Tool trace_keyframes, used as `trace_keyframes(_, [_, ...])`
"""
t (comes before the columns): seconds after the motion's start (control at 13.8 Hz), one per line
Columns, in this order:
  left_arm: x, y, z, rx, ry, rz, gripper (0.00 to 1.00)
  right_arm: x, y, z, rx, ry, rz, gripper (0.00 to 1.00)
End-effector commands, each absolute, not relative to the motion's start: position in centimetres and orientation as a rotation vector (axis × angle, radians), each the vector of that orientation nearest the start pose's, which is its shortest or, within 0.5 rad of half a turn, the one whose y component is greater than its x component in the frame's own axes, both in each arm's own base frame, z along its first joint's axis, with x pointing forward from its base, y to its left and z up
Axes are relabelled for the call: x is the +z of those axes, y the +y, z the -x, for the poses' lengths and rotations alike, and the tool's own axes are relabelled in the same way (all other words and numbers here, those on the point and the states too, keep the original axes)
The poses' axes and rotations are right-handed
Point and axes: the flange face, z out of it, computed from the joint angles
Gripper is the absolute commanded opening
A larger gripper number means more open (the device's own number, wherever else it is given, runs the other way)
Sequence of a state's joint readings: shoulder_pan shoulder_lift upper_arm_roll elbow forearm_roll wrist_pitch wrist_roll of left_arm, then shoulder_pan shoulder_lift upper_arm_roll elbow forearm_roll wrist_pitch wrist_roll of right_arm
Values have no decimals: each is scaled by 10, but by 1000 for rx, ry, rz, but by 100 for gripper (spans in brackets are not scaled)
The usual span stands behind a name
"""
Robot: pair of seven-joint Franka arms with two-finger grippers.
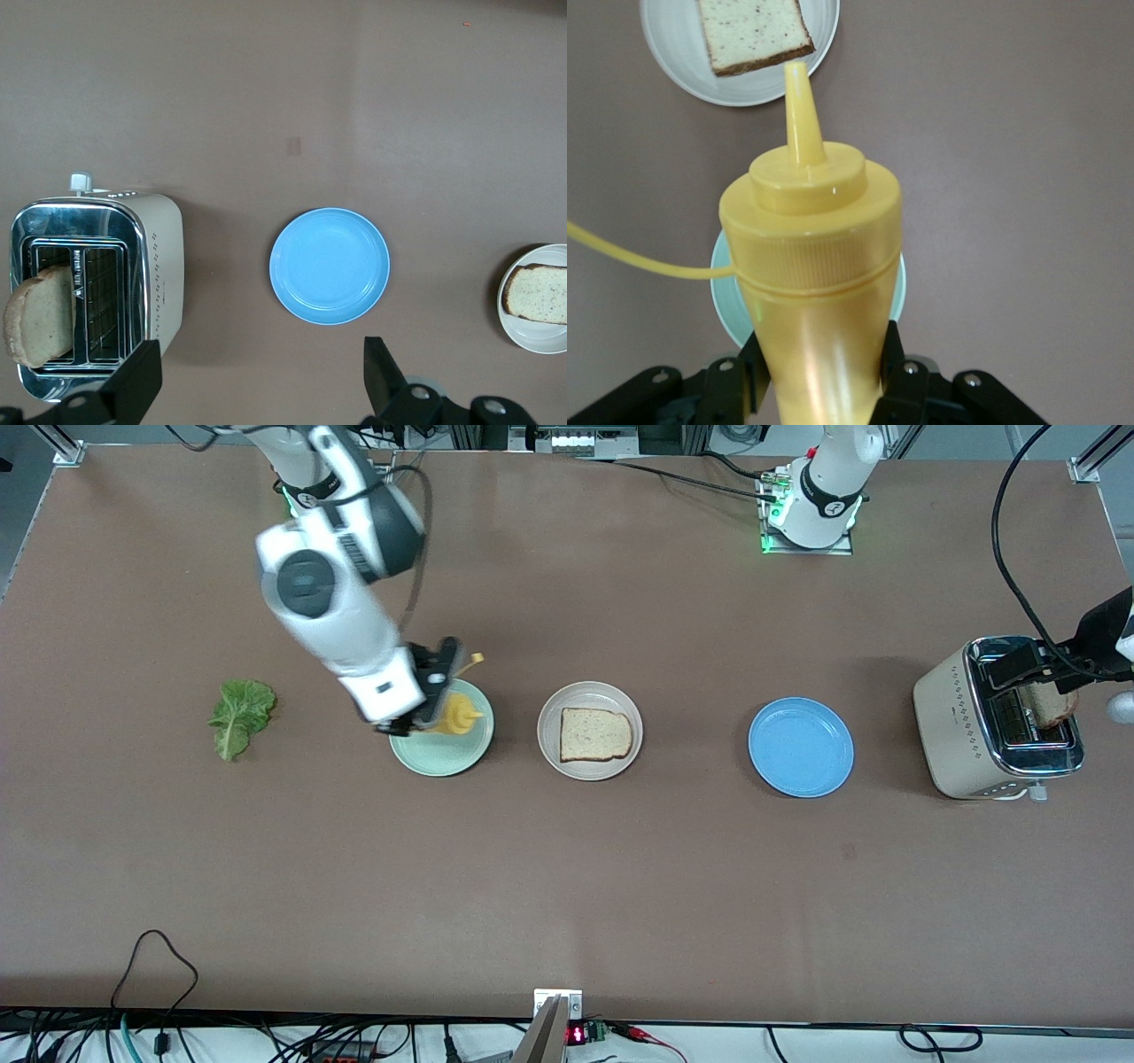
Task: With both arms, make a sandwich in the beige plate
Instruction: 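Carry the bottle back beside the lettuce and set it down, then release the bottle and move the right gripper to the lettuce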
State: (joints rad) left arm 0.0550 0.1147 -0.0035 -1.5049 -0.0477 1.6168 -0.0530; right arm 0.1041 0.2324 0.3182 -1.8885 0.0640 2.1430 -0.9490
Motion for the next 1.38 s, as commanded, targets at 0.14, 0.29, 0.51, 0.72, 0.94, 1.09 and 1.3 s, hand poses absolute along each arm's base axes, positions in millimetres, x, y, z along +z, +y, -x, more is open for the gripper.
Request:
trace_keyframes(0.14, [597,24,-590,9,-139,3181,100,392,122,-553,-279,-1875,2120,0])
trace_keyframes(0.29, [597,24,-590,9,-139,3181,100,363,79,-542,-353,-1783,2058,0])
trace_keyframes(0.51, [597,24,-590,9,-139,3181,100,317,13,-529,-536,-1736,1922,0])
trace_keyframes(0.72, [597,24,-590,9,-137,3181,100,276,-39,-519,-672,-1715,1789,0])
trace_keyframes(0.94, [597,24,-590,9,-137,3181,100,220,-66,-502,-817,-1589,1647,0])
trace_keyframes(1.09, [597,24,-590,9,-139,3181,100,195,-77,-494,-865,-1557,1616,0])
trace_keyframes(1.3, [597,24,-590,9,-139,3181,100,171,-77,-488,-913,-1494,1585,0])
